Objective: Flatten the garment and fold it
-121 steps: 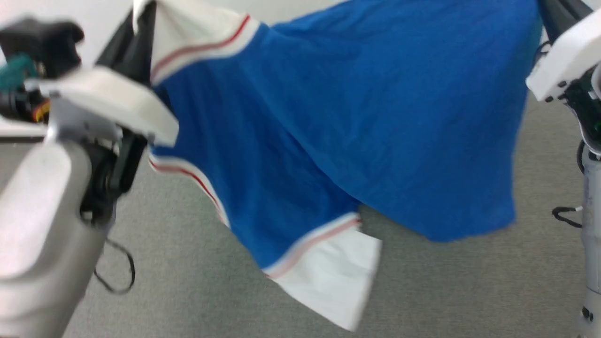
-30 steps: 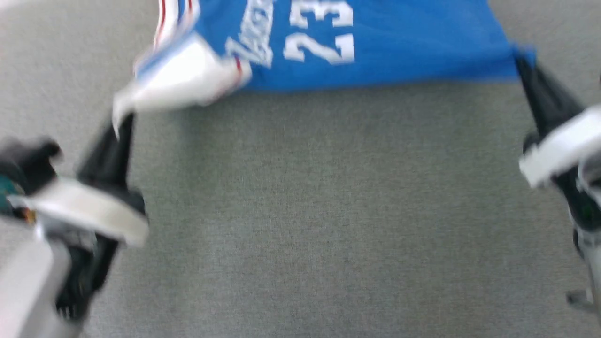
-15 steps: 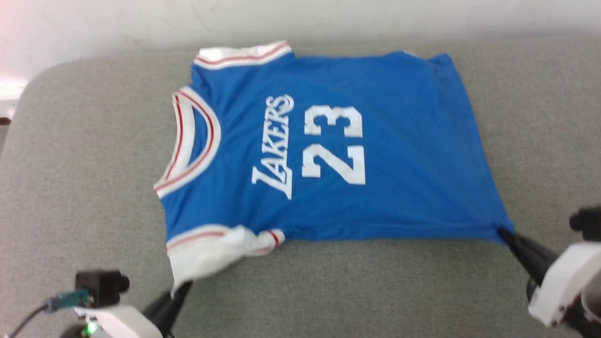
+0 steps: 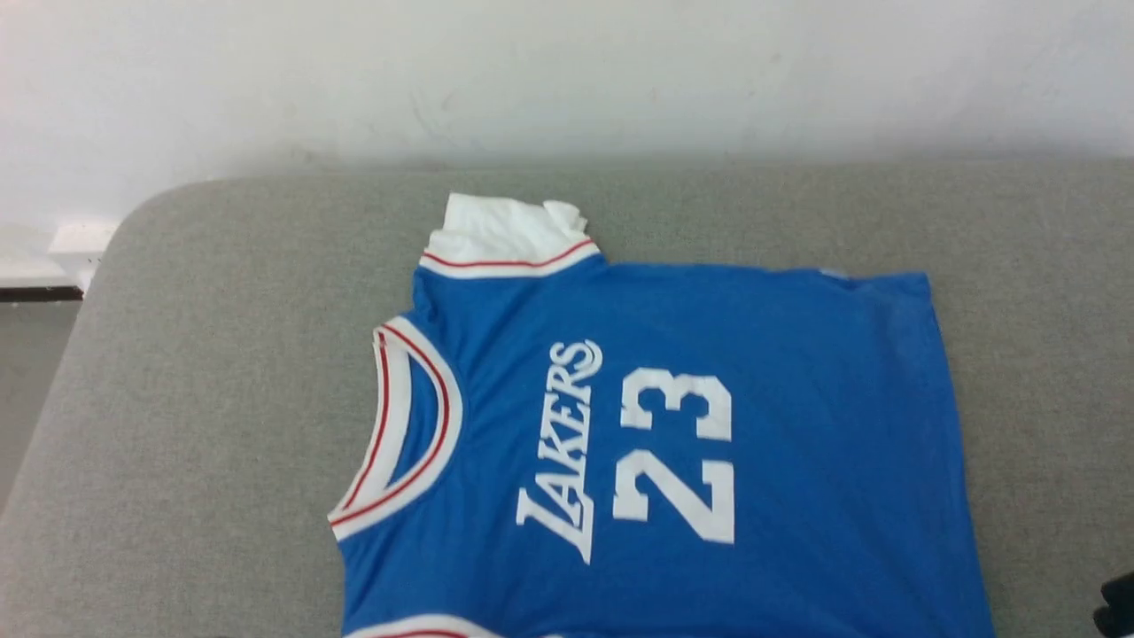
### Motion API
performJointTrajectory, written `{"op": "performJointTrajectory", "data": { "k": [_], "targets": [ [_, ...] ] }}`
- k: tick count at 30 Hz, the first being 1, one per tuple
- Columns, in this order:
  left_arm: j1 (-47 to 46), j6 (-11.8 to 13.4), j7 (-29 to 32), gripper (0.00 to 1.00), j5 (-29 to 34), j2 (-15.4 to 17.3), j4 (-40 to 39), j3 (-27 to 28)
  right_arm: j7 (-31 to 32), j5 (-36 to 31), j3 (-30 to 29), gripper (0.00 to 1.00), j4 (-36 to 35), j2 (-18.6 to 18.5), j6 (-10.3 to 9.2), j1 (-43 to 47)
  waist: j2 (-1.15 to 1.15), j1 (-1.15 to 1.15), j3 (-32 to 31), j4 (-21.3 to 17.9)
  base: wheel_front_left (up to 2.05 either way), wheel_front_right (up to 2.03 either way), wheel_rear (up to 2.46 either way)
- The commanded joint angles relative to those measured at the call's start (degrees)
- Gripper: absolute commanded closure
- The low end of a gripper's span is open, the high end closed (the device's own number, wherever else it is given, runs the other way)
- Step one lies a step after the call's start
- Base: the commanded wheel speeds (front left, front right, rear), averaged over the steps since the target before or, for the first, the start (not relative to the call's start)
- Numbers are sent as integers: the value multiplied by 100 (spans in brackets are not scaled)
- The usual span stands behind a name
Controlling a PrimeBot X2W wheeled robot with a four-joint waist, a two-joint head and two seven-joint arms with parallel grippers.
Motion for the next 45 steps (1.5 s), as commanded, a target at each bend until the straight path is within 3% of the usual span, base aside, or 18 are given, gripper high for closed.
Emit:
{"op": "performJointTrajectory", "data": {
  "k": [1, 7, 12, 17, 25, 33, 42, 45],
  "targets": [
    [113, 48, 46, 100, -71, 64, -61, -11, 137, -29, -95, 100, -73, 64, -4, 117, 0, 1, -204, 20, 0, 0, 0],
    [374, 153, -91, 100, -105, 175, -376, 112, 595, -256, -557, 100, -594, 464, -4, 434, 0, 1, -313, 39, 0, 0, 0],
    [32, 109, -583, 100, 372, 203, -509, 358, 89, -478, -542, 100, -961, 490, -4, 146, 0, 1, -177, 48, 0, 0, 0],
    [-664, -49, -917, 100, 938, 188, -424, 467, -527, -691, -359, 100, -988, 258, -4, -347, 0, 1, 101, 21, 0, 0, 0],
    [-2094, -450, -1036, 100, 1542, -54, 313, 351, -1150, -924, 4, 100, -480, -85, -4, -1412, 0, 1, 735, -132, 0, 0, 0],
    [-3047, -910, -877, 100, 1682, -423, 1236, 28, -1229, -1024, 331, 100, 167, -205, -4, -2140, 0, 1, 1307, -186, 0, 0, 0],
    [-3539, -1156, -596, 100, 1719, -688, 2164, -280, -959, -1010, 737, 100, 826, -164, -4, -2634, 0, 1, 1695, -166, 0, 0, 0],
    [-3640, -1161, -483, 85, 1751, -732, 2375, -363, -897, -990, 788, 100, 913, -150, -4, -2709, 0, 1, 1707, -144, 0, 0, 0]
  ]
}}
